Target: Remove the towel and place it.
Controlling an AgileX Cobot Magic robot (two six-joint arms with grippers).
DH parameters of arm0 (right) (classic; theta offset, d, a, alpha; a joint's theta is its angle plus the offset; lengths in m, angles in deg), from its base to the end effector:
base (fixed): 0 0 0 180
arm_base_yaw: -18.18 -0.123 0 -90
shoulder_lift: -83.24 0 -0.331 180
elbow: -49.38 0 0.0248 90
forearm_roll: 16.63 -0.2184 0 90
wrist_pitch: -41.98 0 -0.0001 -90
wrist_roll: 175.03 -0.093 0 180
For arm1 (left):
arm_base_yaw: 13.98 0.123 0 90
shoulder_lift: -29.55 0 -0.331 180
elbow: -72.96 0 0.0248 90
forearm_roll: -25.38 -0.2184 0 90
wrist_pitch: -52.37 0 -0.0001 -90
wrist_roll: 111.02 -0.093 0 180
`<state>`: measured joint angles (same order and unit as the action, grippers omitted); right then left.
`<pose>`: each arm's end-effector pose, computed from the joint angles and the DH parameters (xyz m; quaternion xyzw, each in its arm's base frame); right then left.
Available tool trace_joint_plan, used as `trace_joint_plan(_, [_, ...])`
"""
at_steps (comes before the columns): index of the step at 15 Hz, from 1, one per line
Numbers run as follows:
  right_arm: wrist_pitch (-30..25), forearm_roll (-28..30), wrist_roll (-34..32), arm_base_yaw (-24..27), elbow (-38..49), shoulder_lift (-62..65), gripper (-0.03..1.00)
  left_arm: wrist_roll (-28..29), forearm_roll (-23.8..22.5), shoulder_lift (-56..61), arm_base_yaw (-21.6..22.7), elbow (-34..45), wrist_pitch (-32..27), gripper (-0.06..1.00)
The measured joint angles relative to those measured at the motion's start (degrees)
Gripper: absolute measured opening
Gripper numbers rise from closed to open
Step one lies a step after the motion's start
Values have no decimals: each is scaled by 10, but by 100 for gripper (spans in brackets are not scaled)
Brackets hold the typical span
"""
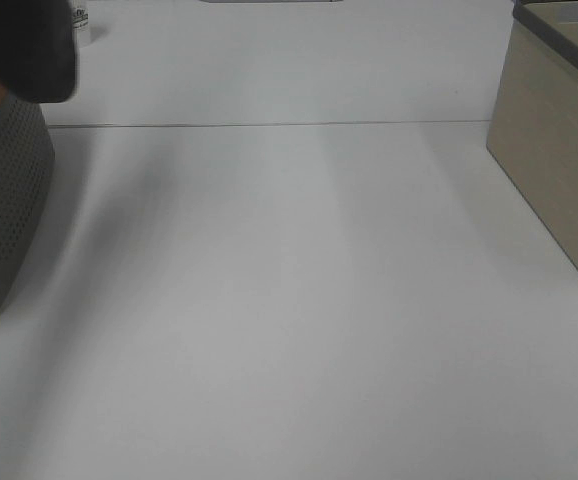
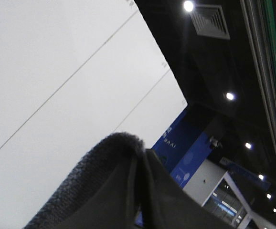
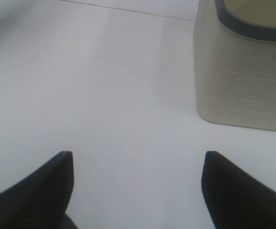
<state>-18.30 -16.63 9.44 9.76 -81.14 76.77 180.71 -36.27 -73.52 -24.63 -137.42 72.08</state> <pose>-0.0776 -0.0115 0.2619 -0.0953 0.8437 0.0182 0.5279 0.3440 -0.0927 0.5743 -0.0607 0.5290 -0.5025 0.6812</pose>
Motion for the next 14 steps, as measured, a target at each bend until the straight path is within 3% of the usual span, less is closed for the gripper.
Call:
trace_joint_plan(3, [0, 0, 0, 0, 0, 0, 74, 46, -150, -2, -30, 0, 56, 0])
trace_joint_plan(6, [0, 0, 0, 0, 0, 0, 74, 188, -332, -6, -31, 0, 178, 0])
trace_joint_plan(7, [0, 0, 0, 0, 0, 0, 74, 220, -363, -12, -31, 0, 226, 0])
trace_joint_plan(10, [0, 0, 0, 0, 0, 0, 74, 237, -381, -33, -31, 0, 351, 0])
trace_joint_plan(14, [0, 0, 0, 0, 0, 0, 74, 206, -386, -76, -31, 0, 405, 0])
